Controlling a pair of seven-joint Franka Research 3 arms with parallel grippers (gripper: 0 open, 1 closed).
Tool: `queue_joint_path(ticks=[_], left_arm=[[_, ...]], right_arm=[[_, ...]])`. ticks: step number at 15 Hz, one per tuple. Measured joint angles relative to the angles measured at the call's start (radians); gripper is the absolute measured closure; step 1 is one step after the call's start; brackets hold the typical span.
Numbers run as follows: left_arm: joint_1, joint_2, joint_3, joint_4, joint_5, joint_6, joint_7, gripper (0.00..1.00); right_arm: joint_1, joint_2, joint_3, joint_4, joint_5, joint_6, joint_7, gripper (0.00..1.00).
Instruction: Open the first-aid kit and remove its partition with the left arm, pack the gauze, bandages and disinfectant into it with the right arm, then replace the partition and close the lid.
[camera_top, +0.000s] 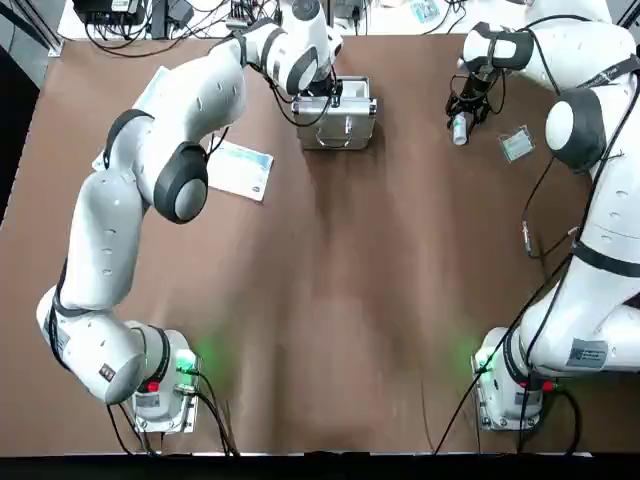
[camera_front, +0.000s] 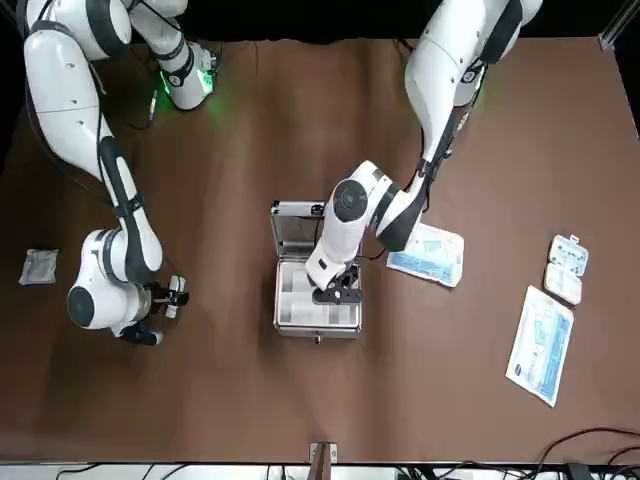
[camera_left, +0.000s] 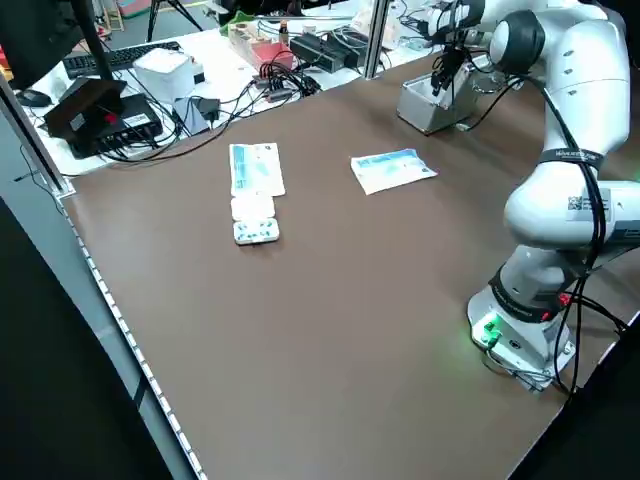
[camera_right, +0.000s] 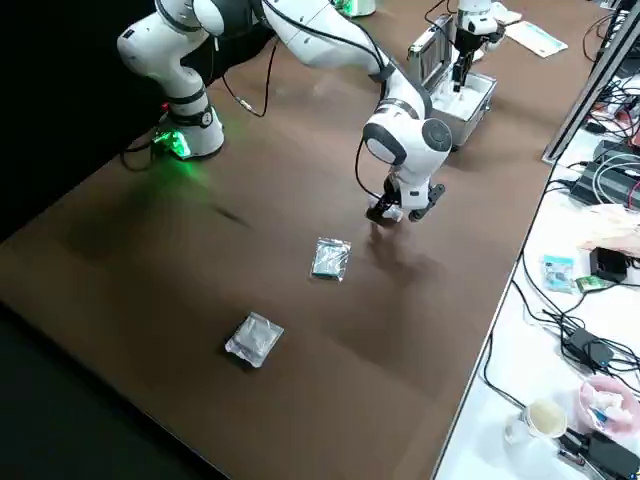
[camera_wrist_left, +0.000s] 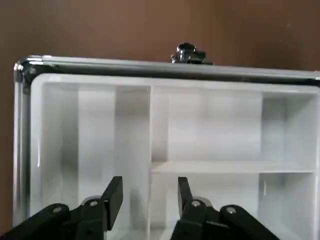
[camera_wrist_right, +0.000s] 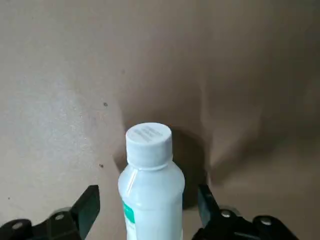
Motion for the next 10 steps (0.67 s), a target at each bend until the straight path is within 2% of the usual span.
queue_joint_path(ticks=[9, 10], left_arm=[[-0.005, 0.0, -0.004, 0.0, 0.0, -0.024, 0.013, 0.48], [-0.005, 0.0, -0.004, 0.0, 0.0, -0.025, 0.014, 0.62]], right_arm=[[0.0, 0.001, 0.0, 0.0, -0.001, 0.0, 0.0, 0.14], [0.0, 0.001, 0.0, 0.0, -0.001, 0.0, 0.0, 0.14]])
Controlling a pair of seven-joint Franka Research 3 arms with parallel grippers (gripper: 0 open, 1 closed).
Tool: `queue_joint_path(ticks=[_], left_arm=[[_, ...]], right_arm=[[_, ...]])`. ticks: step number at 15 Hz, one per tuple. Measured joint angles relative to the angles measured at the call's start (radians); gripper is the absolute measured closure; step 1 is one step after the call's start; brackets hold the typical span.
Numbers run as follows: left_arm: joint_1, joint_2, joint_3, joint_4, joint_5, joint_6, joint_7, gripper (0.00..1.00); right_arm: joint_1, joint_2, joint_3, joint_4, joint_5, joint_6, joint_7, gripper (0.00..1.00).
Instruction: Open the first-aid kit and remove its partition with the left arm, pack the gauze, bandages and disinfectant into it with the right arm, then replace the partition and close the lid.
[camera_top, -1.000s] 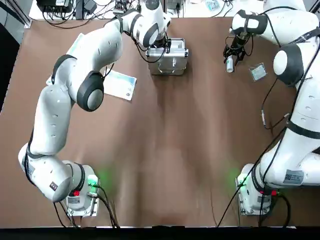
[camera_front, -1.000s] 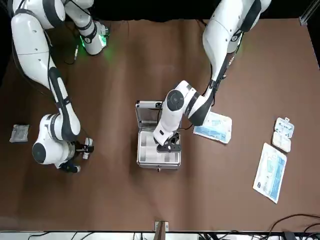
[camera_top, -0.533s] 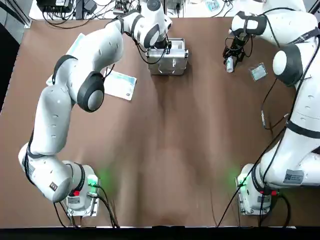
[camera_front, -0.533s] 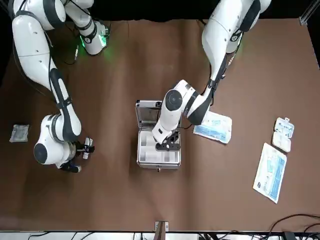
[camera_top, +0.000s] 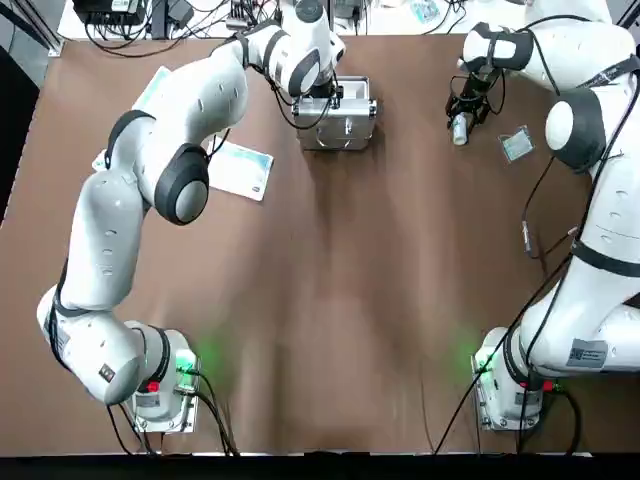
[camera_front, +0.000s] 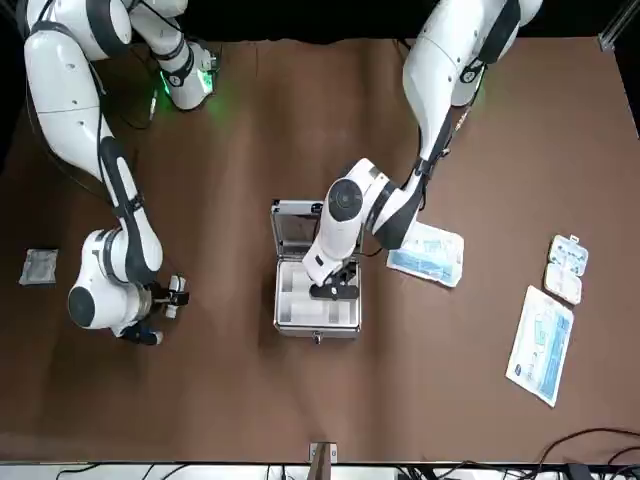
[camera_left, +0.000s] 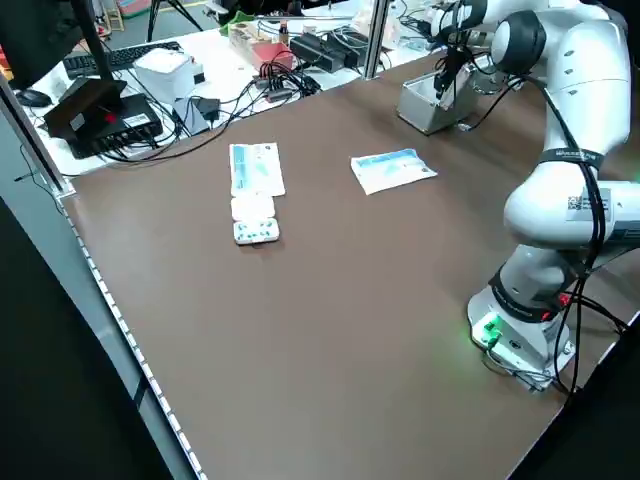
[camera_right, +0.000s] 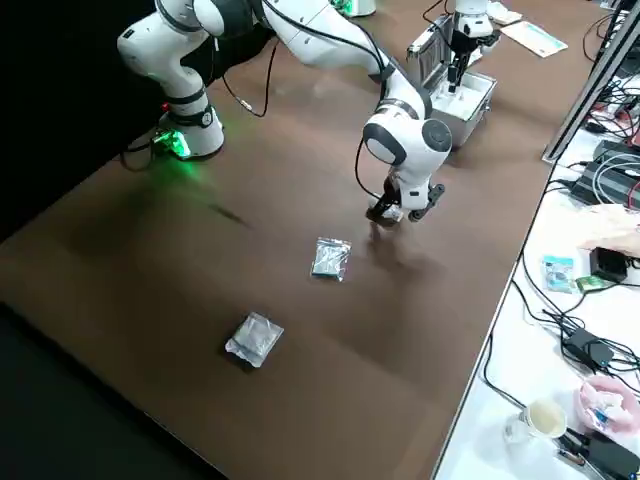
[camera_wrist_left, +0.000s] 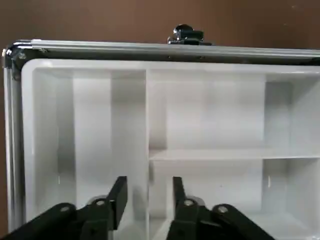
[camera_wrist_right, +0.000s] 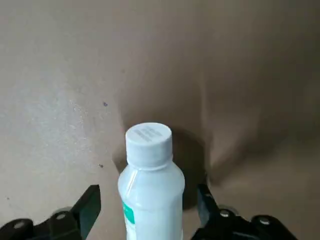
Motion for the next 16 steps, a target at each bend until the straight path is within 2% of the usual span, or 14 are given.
queue_joint_path(ticks=[2, 3, 5, 6, 7, 9, 10, 11, 12, 13, 14, 16], left_arm=[[0.0, 0.0, 0.0, 0.0, 0.0, 0.0, 0.0, 0.66], [0.0, 0.0, 0.0, 0.0, 0.0, -0.001, 0.0, 0.75], [0.0, 0.0, 0.0, 0.0, 0.0, -0.001, 0.001, 0.79], [0.0, 0.0, 0.0, 0.0, 0.0, -0.001, 0.001, 0.87], [0.0, 0.0, 0.0, 0.0, 0.0, -0.001, 0.001, 0.9], [0.0, 0.0, 0.001, 0.0, 0.0, -0.001, 0.001, 0.93], [0.0, 0.0, 0.002, 0.0, 0.001, -0.003, 0.001, 0.94], [0.0, 0.0, 0.003, 0.003, 0.001, -0.004, 0.002, 0.97], [0.0, 0.0, 0.003, 0.005, 0.001, -0.007, 0.002, 0.97], [0.0, 0.0, 0.003, 0.006, 0.001, -0.008, 0.002, 0.97], [0.0, 0.0, 0.003, 0.007, 0.001, -0.008, 0.002, 0.97], [0.0, 0.0, 0.003, 0.008, 0.001, -0.008, 0.002, 0.97]], right_arm=[[0.0, 0.0, 0.0, 0.0, 0.0, 0.0, 0.0, 0.14], [0.001, 0.0, 0.0, 0.0, 0.0, 0.0, 0.0, 0.15], [0.003, 0.0, 0.0, 0.0, 0.0, -0.001, 0.0, 0.17], [0.005, 0.0, 0.0, 0.0, 0.0, -0.001, 0.0, 0.22], [0.007, 0.0, 0.0, 0.0, 0.0, -0.001, 0.0, 0.23], [0.01, 0.0, 0.0, -0.001, 0.0, -0.001, 0.0, 0.26], [0.01, 0.001, 0.0, -0.001, 0.0, -0.001, 0.0, 0.32], [0.01, 0.001, 0.0, -0.002, 0.0, -0.001, 0.0, 0.34], [0.01, 0.001, 0.0, -0.002, 0.0, -0.001, 0.0, 0.36], [0.01, 0.001, 0.0, -0.002, 0.0, -0.001, 0.0, 0.42], [0.01, 0.001, 0.0, -0.002, 0.0, -0.001, 0.0, 0.42], [0.01, 0.0, 0.0, -0.001, 0.0, -0.001, 0.0, 0.56]])
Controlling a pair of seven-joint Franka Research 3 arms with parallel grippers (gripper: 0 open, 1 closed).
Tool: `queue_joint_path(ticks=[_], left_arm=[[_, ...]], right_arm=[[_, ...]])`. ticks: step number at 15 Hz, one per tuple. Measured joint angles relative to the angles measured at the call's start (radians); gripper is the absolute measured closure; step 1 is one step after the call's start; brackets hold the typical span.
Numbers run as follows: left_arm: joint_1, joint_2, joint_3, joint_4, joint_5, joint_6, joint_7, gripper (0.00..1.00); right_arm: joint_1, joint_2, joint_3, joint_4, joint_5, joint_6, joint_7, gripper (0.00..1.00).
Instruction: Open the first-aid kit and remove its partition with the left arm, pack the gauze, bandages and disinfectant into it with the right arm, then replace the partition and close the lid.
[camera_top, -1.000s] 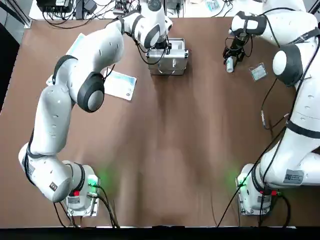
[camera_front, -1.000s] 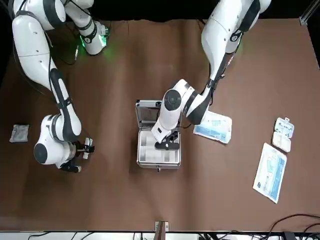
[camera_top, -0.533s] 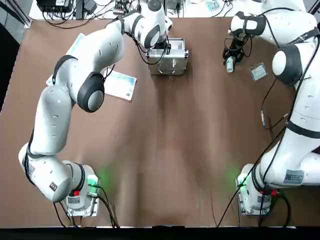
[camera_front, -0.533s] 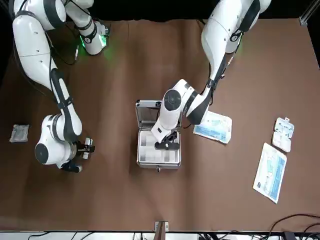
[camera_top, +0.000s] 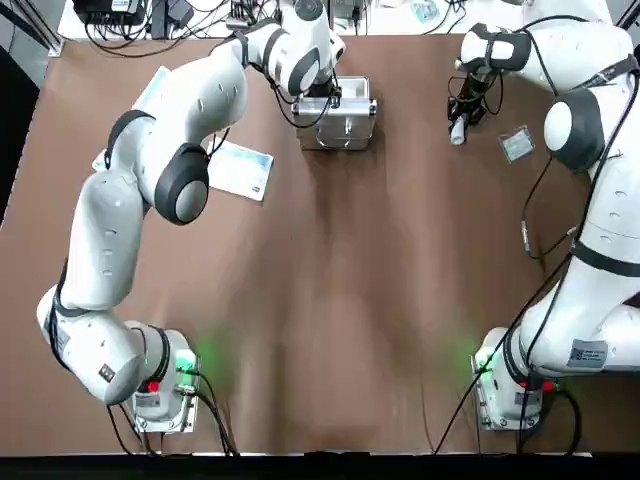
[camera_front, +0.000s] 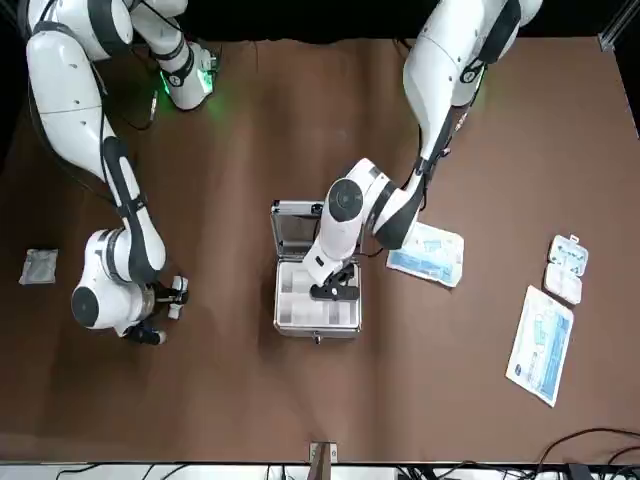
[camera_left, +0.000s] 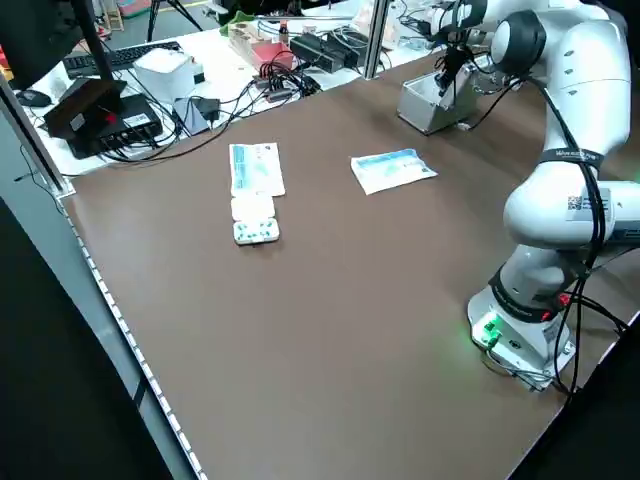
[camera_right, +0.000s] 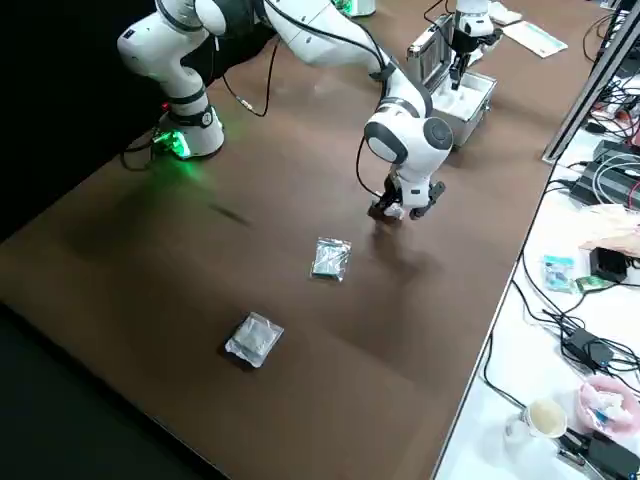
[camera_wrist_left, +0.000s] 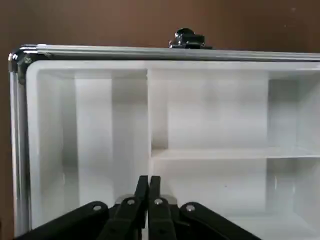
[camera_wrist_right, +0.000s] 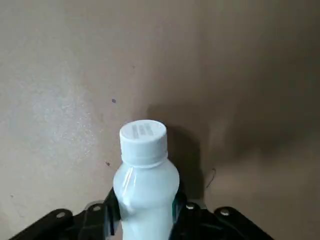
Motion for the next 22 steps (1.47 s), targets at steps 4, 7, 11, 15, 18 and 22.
queue_joint_path(ticks=[4, 7, 11, 15, 18, 22], left_arm=[[0.0, -0.004, 0.001, 0.004, 0.0, -0.002, 0.0, 0.97], [0.001, -0.025, 0.001, 0.004, 0.0, -0.016, 0.0, 0.97], [0.001, -0.096, -0.001, 0.019, 0.0, -0.047, 0.0, 0.97], [0.004, -0.146, -0.003, 0.02, 0.0, -0.079, 0.0, 0.97], [0.027, -0.174, 0.002, 0.022, 0.0, -0.095, 0.024, 0.97], [0.081, -0.221, 0.003, 0.024, 0.0, -0.144, 0.051, 0.97]], right_arm=[[0.0, 0.0, 0.0, 0.001, 0.0, -0.001, 0.0, 0.59], [0.0, 0.0, 0.0, 0.001, 0.0, -0.001, 0.0, 0.59], [0.005, 0.0, 0.001, 0.005, 0.0, 0.003, 0.0, 0.59], [0.029, -0.016, 0.01, 0.028, 0.002, -0.006, 0.031, 0.59], [0.082, -0.051, 0.015, 0.051, 0.002, -0.015, 0.143, 0.59], [0.164, -0.104, 0.02, 0.095, 0.043, -0.088, 0.299, 0.59]])
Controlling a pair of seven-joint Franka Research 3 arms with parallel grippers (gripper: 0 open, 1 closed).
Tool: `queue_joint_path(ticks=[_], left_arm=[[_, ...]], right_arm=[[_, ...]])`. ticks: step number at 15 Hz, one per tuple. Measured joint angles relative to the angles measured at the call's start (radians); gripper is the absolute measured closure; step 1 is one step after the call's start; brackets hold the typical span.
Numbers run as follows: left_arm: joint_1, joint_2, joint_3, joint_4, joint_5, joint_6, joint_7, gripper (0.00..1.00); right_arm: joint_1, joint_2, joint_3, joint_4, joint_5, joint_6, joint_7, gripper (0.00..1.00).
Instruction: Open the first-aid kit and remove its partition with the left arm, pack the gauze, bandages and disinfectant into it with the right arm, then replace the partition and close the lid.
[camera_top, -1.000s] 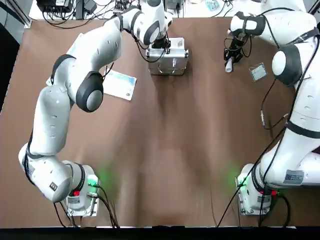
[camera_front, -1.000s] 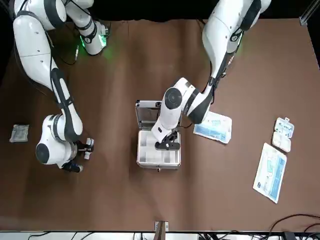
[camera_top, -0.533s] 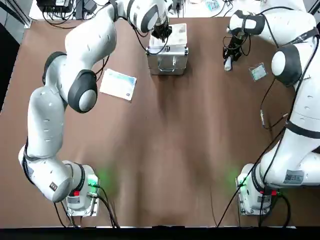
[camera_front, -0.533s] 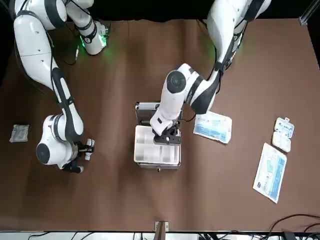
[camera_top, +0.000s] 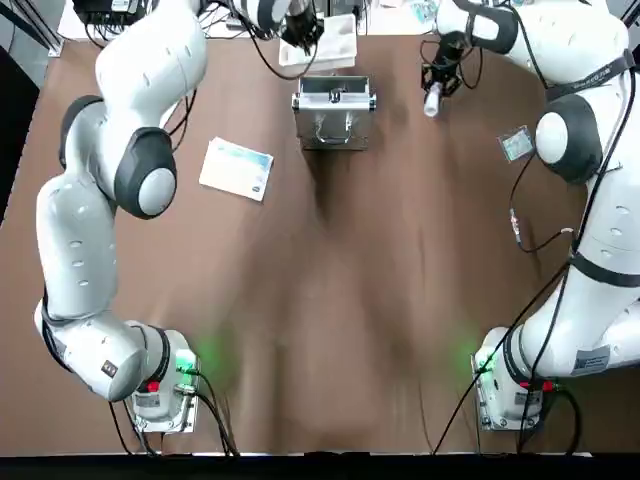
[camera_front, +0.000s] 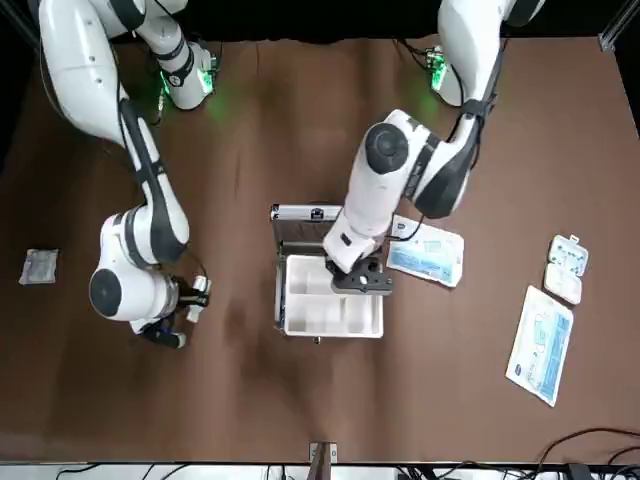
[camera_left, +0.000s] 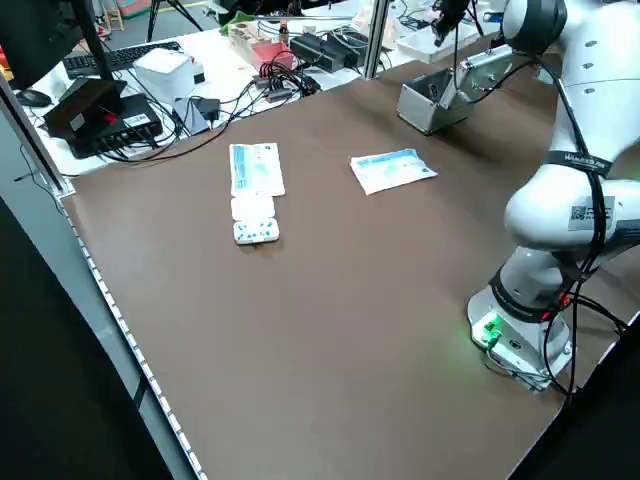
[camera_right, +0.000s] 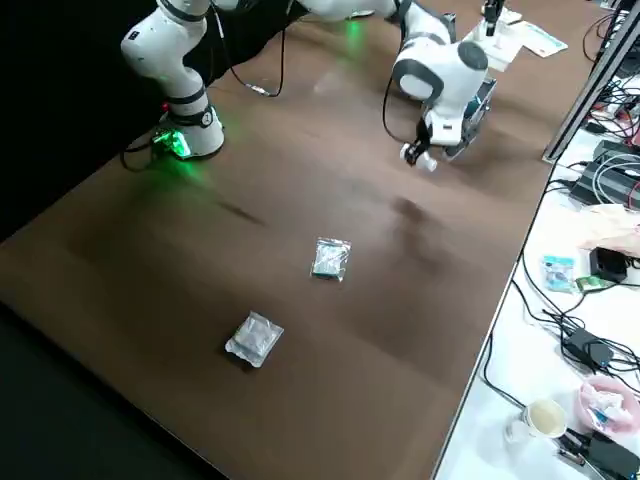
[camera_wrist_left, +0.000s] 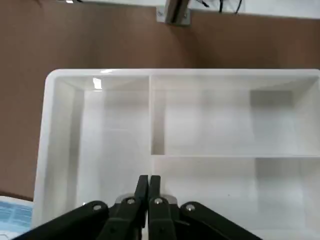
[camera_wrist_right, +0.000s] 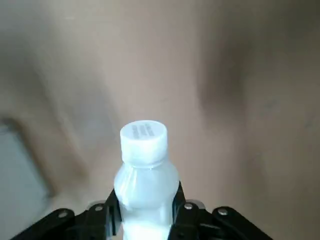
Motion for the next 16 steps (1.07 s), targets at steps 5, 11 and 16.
queue_joint_path(ticks=[5, 11, 16], left_arm=[[0.099, -0.067, -0.001, 0.001, 0.0, -0.025, 0.055, 0.97], [0.261, -0.089, 0.001, -0.009, 0.0, -0.127, 0.247, 0.97], [0.373, -0.089, 0.001, -0.064, 0.0, -0.136, 0.39, 0.97]], right_arm=[[0.113, -0.018, 0.003, 0.068, 0.085, -0.018, 0.162, 0.59], [0.238, -0.016, 0.002, 0.075, 0.164, 0.129, 0.257, 0.59], [0.283, 0.017, 0.002, 0.074, 0.17, 0.263, 0.282, 0.59]])
